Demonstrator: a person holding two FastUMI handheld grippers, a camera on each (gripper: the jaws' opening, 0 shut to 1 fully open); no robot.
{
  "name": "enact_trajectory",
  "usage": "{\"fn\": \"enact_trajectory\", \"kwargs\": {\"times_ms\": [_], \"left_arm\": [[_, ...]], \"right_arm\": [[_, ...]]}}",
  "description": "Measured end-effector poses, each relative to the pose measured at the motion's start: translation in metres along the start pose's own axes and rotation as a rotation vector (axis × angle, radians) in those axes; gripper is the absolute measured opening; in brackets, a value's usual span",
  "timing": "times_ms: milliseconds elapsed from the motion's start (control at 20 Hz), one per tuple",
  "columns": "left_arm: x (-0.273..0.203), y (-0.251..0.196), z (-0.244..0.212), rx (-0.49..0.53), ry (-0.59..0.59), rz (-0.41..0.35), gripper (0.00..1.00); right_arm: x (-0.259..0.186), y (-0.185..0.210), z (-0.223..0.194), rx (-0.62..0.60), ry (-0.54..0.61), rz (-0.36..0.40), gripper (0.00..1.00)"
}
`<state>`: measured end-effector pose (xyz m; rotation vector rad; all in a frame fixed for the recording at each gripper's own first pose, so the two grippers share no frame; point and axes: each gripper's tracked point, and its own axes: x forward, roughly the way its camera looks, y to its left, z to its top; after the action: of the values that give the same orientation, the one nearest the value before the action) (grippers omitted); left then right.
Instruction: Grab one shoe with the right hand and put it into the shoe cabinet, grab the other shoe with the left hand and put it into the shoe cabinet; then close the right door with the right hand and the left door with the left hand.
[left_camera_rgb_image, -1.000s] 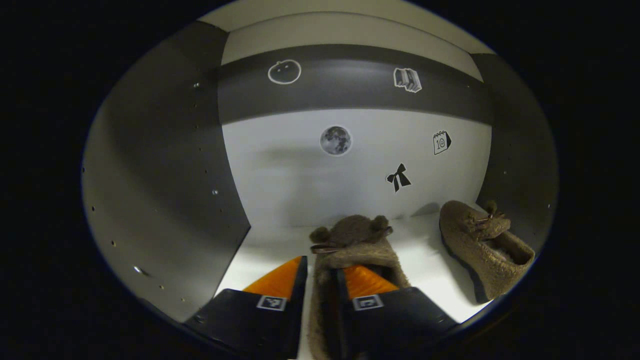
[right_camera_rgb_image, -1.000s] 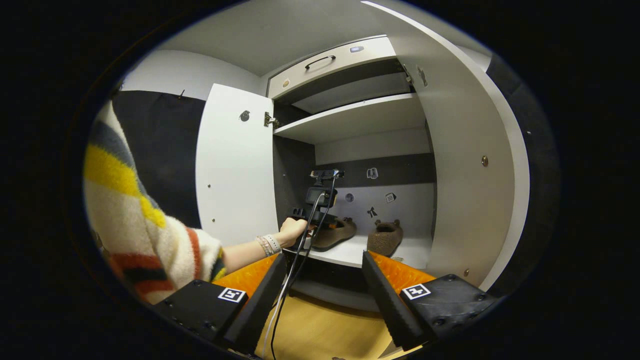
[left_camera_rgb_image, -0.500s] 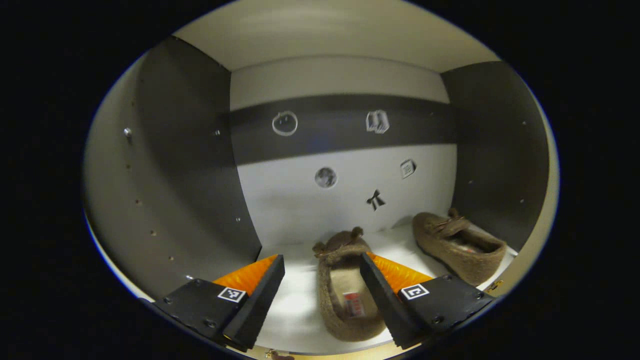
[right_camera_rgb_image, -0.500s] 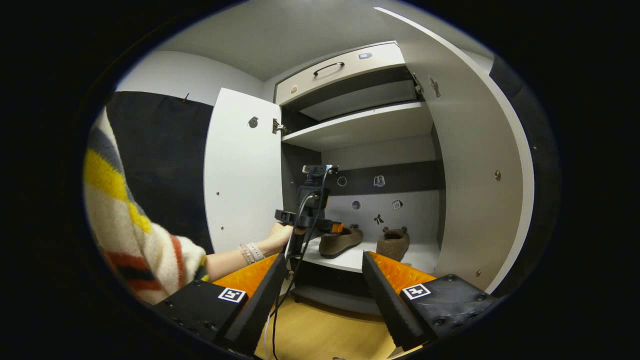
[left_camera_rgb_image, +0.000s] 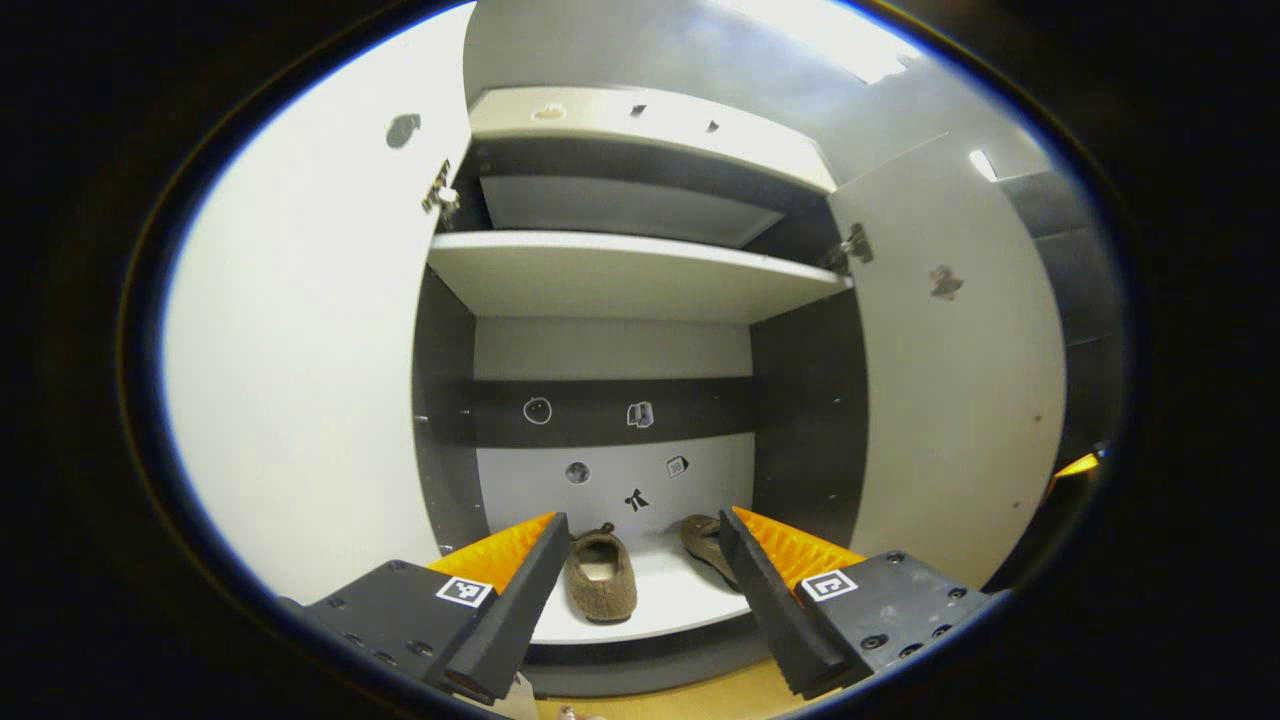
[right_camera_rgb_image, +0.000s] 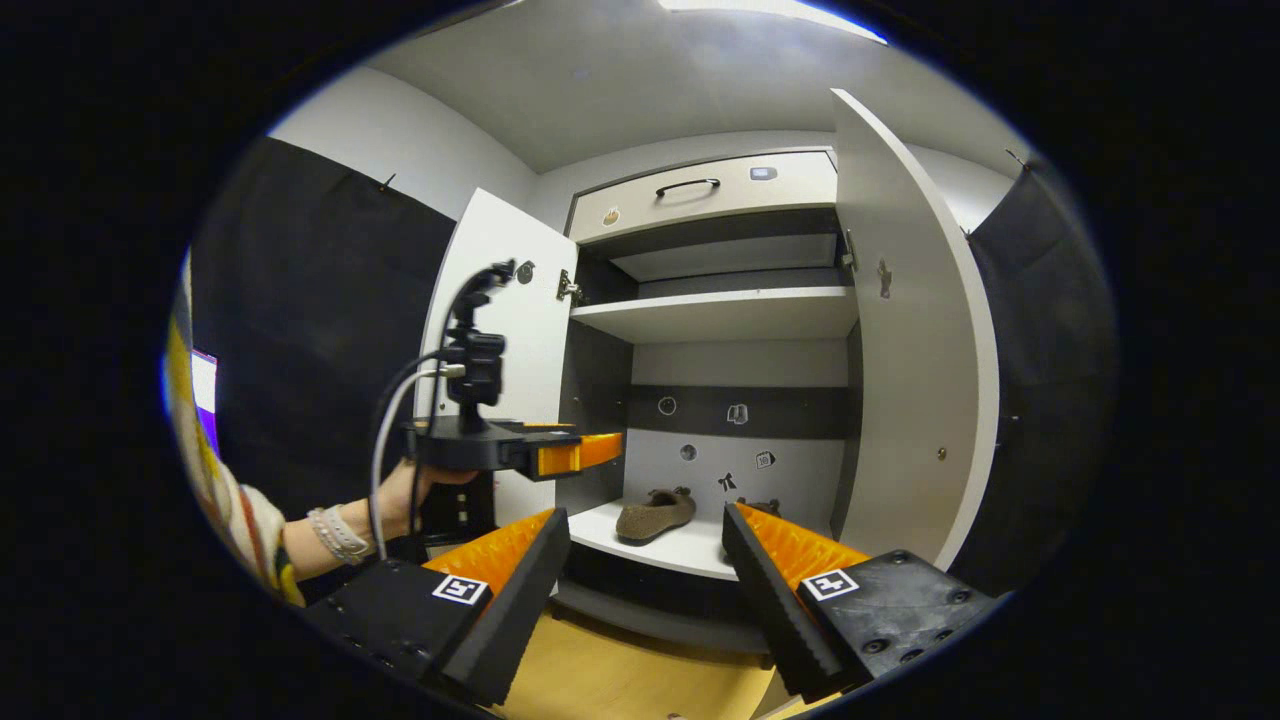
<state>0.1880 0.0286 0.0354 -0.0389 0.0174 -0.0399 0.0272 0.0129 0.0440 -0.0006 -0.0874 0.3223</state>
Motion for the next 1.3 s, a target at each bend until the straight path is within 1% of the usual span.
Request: {"fn": "enact_trajectory", "kwargs": {"times_ms": [50,100,150,200,250,350,450,550,700,800,900,1000,1100,1150,1300], "left_arm": [[-0.021,-0.005,0.007,-0.003,-0.012,-0.017,0.99],[-0.044,-0.007,0.015,-0.002,-0.024,-0.030,1.00],[-0.065,-0.009,0.022,-0.002,-0.031,-0.036,0.99],[-0.082,-0.010,0.027,-0.007,-0.036,-0.045,0.95],[-0.099,-0.014,0.032,-0.018,-0.035,-0.062,0.96],[-0.128,-0.024,0.038,-0.052,-0.035,-0.106,0.95],[-0.145,-0.028,0.041,-0.082,-0.045,-0.127,0.95],[-0.155,-0.025,0.043,-0.090,-0.047,-0.113,0.96],[-0.161,-0.020,0.041,-0.046,-0.029,-0.071,0.96],[-0.162,-0.018,0.040,-0.026,-0.022,-0.035,0.97],[-0.163,-0.021,0.040,-0.042,-0.018,-0.013,0.97],[-0.162,-0.021,0.041,-0.060,-0.024,0.009,0.97],[-0.162,-0.017,0.041,-0.063,-0.027,0.048,0.97],[-0.162,-0.015,0.040,-0.063,-0.024,0.066,0.97],[-0.161,-0.015,0.035,-0.066,-0.009,0.100,0.97]], "right_arm": [[-0.004,-0.004,0.003,-0.005,-0.003,-0.016,0.98],[-0.009,-0.010,0.005,-0.012,-0.007,-0.036,0.98],[-0.016,-0.017,0.009,-0.018,-0.010,-0.056,0.98],[-0.024,-0.025,0.013,-0.025,-0.014,-0.080,0.98],[-0.032,-0.037,0.017,-0.035,-0.019,-0.111,0.98],[-0.054,-0.071,0.023,-0.064,-0.018,-0.202,0.98],[-0.077,-0.115,0.022,-0.085,0.000,-0.314,0.98],[-0.093,-0.151,0.023,-0.069,0.007,-0.392,0.98],[-0.096,-0.197,0.021,-0.052,0.007,-0.439,0.97],[-0.087,-0.218,0.014,-0.059,0.023,-0.437,0.97],[-0.074,-0.224,0.001,-0.045,0.057,-0.394,0.97],[-0.061,-0.226,-0.007,-0.039,0.071,-0.347,0.97],[-0.051,-0.227,-0.013,-0.035,0.080,-0.309,0.98],[-0.049,-0.227,-0.015,-0.021,0.085,-0.287,0.95],[-0.036,-0.214,-0.019,0.048,0.090,-0.200,0.96]]}}
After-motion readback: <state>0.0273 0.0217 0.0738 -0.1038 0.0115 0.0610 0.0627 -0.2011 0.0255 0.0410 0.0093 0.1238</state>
